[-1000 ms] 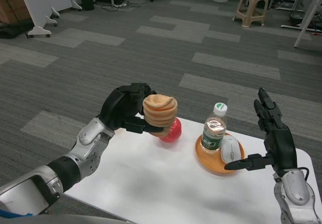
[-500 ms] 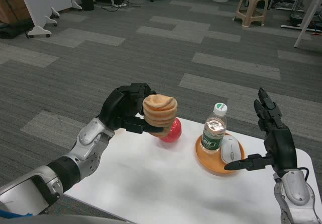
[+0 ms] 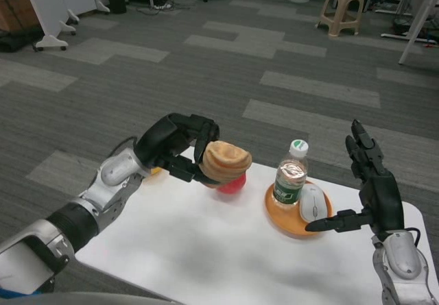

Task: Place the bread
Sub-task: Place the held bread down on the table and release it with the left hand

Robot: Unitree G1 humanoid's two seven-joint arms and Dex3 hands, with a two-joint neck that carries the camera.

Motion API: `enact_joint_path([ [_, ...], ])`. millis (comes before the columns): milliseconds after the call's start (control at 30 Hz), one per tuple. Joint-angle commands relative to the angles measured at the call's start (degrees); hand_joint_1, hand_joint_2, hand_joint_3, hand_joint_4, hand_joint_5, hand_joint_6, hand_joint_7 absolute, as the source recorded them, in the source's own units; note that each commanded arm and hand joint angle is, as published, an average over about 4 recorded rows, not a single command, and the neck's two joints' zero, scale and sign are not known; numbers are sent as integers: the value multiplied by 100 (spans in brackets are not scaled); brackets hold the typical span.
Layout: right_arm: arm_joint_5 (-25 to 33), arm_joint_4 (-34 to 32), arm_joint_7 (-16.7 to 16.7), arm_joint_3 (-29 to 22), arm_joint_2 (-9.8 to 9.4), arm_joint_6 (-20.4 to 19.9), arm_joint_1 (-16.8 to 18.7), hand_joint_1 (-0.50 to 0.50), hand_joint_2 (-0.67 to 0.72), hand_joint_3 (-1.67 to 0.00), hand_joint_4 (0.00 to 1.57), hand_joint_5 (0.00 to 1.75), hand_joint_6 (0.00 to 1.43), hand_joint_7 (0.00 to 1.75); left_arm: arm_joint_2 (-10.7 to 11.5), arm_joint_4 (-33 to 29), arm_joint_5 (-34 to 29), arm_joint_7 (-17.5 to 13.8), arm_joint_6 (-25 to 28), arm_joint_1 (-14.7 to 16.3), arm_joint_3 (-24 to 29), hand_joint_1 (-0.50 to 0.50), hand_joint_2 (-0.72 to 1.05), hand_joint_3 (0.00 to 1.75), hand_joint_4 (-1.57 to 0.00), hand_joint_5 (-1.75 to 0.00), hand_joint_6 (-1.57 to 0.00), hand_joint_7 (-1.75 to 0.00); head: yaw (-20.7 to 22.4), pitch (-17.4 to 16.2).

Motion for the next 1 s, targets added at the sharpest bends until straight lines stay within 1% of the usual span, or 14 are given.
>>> enact_joint_path([
  [33,9,32,-2,-55,-55,-22,19,-25,3,0,0,0,0,0,431,-533,702,-74,468,228,159,48,105,26,-153,-175,-113,-168,-3,-14],
  [67,9,40,-2,-60,-61,-22,16,-25,3,0,0,0,0,0,554,-695,963,-129,644,274,181,48,105,26,-153,-175,-114,-168,-5,-18],
  [167,9,71,-2,-55,-77,-18,1,-25,3,0,0,0,0,0,717,-920,1468,-345,947,335,192,48,105,26,-153,-175,-115,-168,-21,-15],
  [267,9,93,-2,-51,-81,-18,-21,-25,3,0,0,0,0,0,783,-1043,1846,-498,1158,384,192,48,105,26,-153,-175,-115,-168,-31,-10],
  [300,9,100,-2,-57,-83,-20,-27,-25,3,0,0,0,0,0,812,-1098,2060,-571,1283,415,175,48,105,26,-153,-175,-115,-168,-26,-32],
  [367,9,122,2,-75,-88,-22,-34,-25,3,0,0,0,0,0,858,-1207,2613,-808,1676,483,116,48,105,26,-153,-175,-113,-168,5,-70],
  [433,9,168,6,-82,-90,-22,-52,-25,3,0,0,0,0,0,840,-1262,3125,-1039,2046,502,43,48,105,26,-153,-175,-113,-168,43,-92],
  [567,9,317,6,-55,-90,-22,-118,-25,3,0,0,0,0,0,625,-1100,3613,-1237,2221,335,-124,48,105,26,-153,-175,-110,-168,87,-125],
  [700,9,449,6,-16,-86,-22,-183,-25,4,0,0,0,0,0,264,-630,3776,-1333,2248,168,-146,48,105,26,-150,-175,-106,-168,146,-163],
  [800,16,502,6,-9,-81,-22,-192,-25,9,0,0,0,0,0,-15,-140,3890,-1349,2382,17,-137,48,105,28,-150,-175,-104,-168,172,-184],
  [900,16,524,9,-7,-79,-18,-192,-25,9,0,0,0,0,0,-302,546,3989,-1338,2489,-308,-157,48,105,33,-149,-175,-101,-168,154,-201],
  [1000,9,515,15,-7,-64,-22,-192,-25,9,0,0,0,0,0,-456,1005,4022,-1320,2516,-530,-168,48,105,26,-145,-175,-99,-168,140,-224],
])
